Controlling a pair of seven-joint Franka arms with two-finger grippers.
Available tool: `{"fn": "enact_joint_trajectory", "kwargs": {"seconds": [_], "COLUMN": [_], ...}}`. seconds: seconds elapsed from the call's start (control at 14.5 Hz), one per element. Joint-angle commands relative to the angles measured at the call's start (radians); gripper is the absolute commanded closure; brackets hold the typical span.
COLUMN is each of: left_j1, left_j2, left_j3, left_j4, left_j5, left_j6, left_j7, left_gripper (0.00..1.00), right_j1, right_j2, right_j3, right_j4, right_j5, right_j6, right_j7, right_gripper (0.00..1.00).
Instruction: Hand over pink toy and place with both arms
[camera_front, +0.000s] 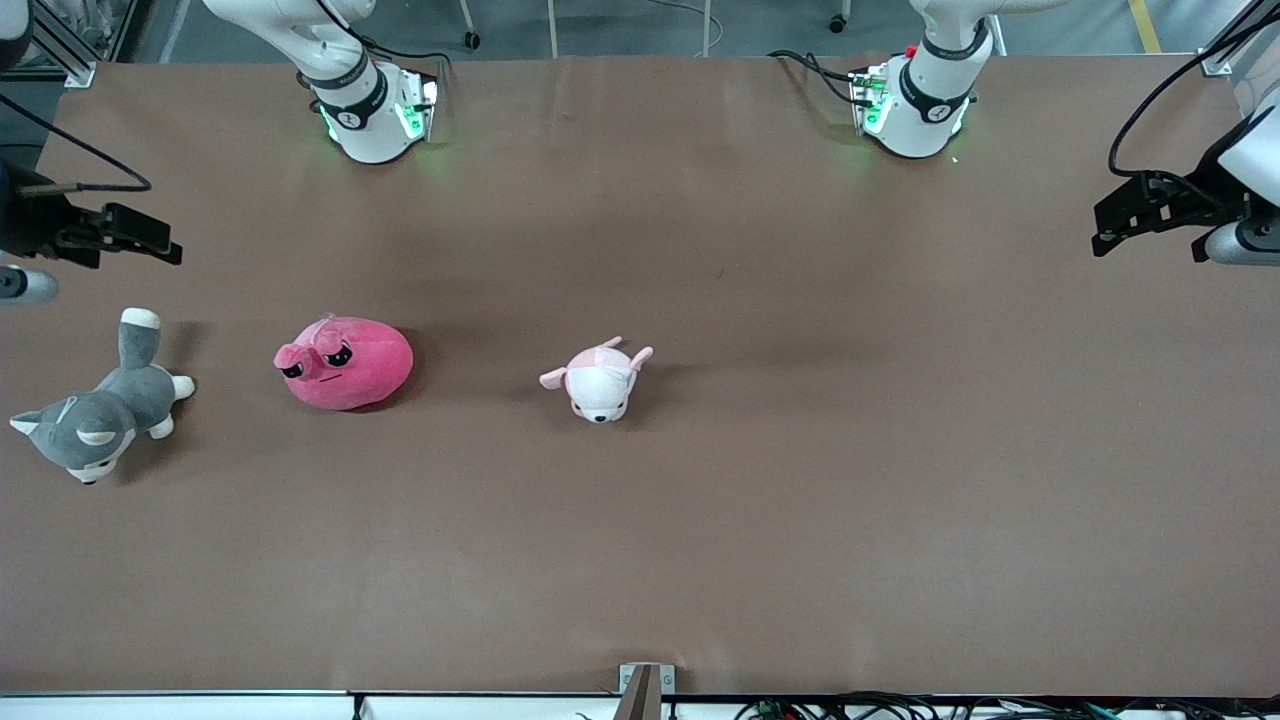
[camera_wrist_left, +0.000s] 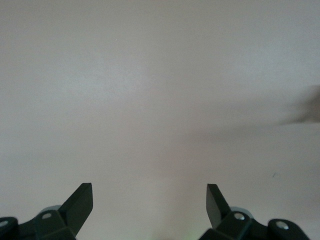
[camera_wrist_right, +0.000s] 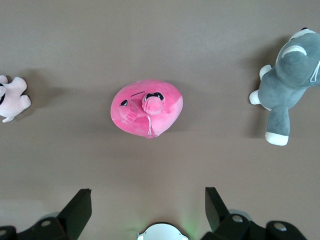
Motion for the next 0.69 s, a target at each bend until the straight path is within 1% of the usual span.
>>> {"fn": "enact_joint_trajectory", "kwargs": {"seconds": [0.0,0.28,0.41,0.55,0.62], "left_j1": [-0.036,-0.027,-0.026,-0.026,-0.025], "left_j2": [-0.005,-0.006,-0.006,-0.008,-0.006], "left_j3": [0.042,0.039,0.039,0.038,0.038], "left_j4": [0.005,0.005,0.005,0.005,0.006], "left_j5": [-0.012,-0.012,-0.012,-0.012,-0.013], "left_j6": [-0.007,-0.007,-0.007,-0.007,-0.007], "left_j7": [0.011,0.011,0.011,0.012,0.012], "left_gripper": [0.00,0.00,0.00,0.00,0.00], "right_j1": [-0.004,-0.002,0.001,0.001,0.002], "right_j2": [-0.088,-0.143,-0.148,-0.148,-0.148], "right_j3": [0.005,0.008,0.020,0.041,0.041], "right_j4": [-0.062,-0.090,-0.093,-0.092,-0.087], "right_j5": [-0.017,-0.019,-0.019,-0.020,-0.022], "right_j6": [0.001,-0.008,-0.021,-0.013,-0.010], "right_j7": [0.000,0.026,0.068,0.070,0.067], "right_gripper": [0.00,0.00,0.00,0.00,0.00]}}
